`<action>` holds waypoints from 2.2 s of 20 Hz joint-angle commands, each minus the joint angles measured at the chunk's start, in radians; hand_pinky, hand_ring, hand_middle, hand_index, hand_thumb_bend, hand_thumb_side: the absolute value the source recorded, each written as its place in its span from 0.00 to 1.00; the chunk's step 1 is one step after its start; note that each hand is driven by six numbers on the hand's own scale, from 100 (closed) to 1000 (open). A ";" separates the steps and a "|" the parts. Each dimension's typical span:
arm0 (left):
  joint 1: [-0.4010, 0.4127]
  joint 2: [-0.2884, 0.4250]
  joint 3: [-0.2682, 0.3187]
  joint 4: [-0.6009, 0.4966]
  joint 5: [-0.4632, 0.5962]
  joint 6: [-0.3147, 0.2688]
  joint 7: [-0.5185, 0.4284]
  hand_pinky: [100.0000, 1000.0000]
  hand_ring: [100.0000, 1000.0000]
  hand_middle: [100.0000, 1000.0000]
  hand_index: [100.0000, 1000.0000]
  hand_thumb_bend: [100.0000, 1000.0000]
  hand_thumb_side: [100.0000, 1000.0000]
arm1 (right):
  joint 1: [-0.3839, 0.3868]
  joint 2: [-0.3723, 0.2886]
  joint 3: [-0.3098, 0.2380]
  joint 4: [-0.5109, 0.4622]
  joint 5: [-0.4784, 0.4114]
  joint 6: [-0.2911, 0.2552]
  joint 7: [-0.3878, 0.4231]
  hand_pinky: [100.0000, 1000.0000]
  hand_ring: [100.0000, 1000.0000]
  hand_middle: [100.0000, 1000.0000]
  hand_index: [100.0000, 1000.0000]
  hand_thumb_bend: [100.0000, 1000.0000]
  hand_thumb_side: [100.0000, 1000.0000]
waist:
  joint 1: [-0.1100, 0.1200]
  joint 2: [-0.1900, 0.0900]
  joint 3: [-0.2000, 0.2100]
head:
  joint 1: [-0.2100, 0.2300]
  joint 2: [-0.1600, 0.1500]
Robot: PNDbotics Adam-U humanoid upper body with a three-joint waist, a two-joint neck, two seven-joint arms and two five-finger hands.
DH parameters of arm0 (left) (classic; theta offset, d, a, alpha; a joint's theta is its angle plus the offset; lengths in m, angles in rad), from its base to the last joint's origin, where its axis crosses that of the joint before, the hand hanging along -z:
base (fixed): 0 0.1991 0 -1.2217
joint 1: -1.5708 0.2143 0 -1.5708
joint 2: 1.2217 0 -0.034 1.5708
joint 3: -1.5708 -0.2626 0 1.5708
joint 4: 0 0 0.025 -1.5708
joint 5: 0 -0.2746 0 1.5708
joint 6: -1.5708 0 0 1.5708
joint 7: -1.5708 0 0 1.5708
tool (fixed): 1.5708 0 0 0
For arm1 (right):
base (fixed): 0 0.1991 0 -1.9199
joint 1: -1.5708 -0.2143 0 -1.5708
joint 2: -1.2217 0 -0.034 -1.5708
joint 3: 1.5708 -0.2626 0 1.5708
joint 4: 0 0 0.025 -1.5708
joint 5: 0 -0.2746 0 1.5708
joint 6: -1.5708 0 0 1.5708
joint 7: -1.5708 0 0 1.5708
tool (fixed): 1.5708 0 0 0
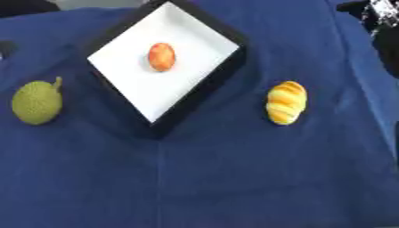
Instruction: Pick up objects on the table and place them in the box.
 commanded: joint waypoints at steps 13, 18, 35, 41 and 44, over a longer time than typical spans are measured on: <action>0.127 0.077 0.042 0.066 0.033 0.110 -0.182 0.87 0.83 0.83 0.90 0.46 0.17 | -0.019 -0.025 -0.001 -0.005 0.001 -0.015 0.008 1.00 0.76 0.72 0.86 0.00 0.55 | -0.009 -0.026 -0.015 | 0.041 0.002; 0.062 -0.004 0.018 0.193 -0.017 0.118 -0.207 0.86 0.83 0.83 0.91 0.44 0.21 | -0.020 -0.021 0.000 -0.004 0.000 -0.013 0.010 1.00 0.76 0.72 0.86 0.00 0.55 | -0.010 -0.027 -0.020 | 0.043 0.006; -0.070 -0.154 -0.029 0.411 -0.278 0.021 -0.180 0.90 0.85 0.84 0.92 0.62 0.20 | -0.026 -0.014 0.009 0.001 -0.002 -0.015 0.021 1.00 0.76 0.72 0.86 0.00 0.55 | -0.016 -0.025 -0.029 | 0.050 0.010; -0.099 -0.211 0.001 0.466 -0.299 0.029 -0.114 0.85 0.80 0.78 0.89 0.42 0.22 | -0.027 -0.013 0.011 0.005 0.000 -0.019 0.024 1.00 0.76 0.72 0.86 0.00 0.55 | -0.019 -0.022 -0.031 | 0.052 0.009; -0.119 -0.227 0.008 0.484 -0.289 0.043 -0.114 0.82 0.75 0.71 0.82 0.38 0.12 | -0.027 -0.012 0.013 0.006 0.000 -0.019 0.025 1.00 0.76 0.72 0.86 0.00 0.55 | -0.019 -0.022 -0.032 | 0.055 0.009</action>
